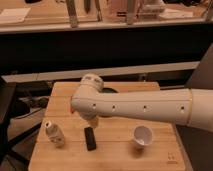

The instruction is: Knock the bottle over

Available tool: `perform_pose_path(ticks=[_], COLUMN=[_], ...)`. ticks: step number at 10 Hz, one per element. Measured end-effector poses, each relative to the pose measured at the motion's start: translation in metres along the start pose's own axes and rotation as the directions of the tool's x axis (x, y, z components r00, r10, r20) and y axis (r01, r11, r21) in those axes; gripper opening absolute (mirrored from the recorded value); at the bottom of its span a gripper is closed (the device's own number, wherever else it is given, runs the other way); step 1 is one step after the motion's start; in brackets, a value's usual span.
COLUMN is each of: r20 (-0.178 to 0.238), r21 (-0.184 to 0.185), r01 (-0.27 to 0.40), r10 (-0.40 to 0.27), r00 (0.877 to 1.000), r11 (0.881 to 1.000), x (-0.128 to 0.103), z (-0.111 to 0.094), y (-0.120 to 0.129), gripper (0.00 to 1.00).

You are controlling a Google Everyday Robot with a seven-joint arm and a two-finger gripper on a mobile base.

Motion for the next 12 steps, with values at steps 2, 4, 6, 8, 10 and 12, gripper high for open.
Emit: perform_pose_path(ticks=[2, 4, 6, 8, 10, 12], r20=[0.01, 0.029, 0.043, 0.056, 0.08, 0.105], r21=[0.006, 0.017, 0.026, 0.032, 0.042, 0.053], r01=[0.02, 0.047, 0.066, 0.082, 0.108, 0.138], r10=[-0.02, -0.047, -0.067, -0.083, -0.111, -0.143], r00=[1.0, 0.998, 0.997, 0.995, 0.991, 0.984], r11=[1.0, 0.999, 0.998, 0.996, 0.993, 0.989], x=[-0.002, -0.008, -0.015, -0.015, -0.022, -0.025], z=[0.004, 0.008, 0.011, 0.013, 0.017, 0.021], y=[0.0, -0.004, -0.008, -0.009, -0.014, -0.017], gripper=[0.8, 0.8, 0.8, 0.8, 0.8, 0.8])
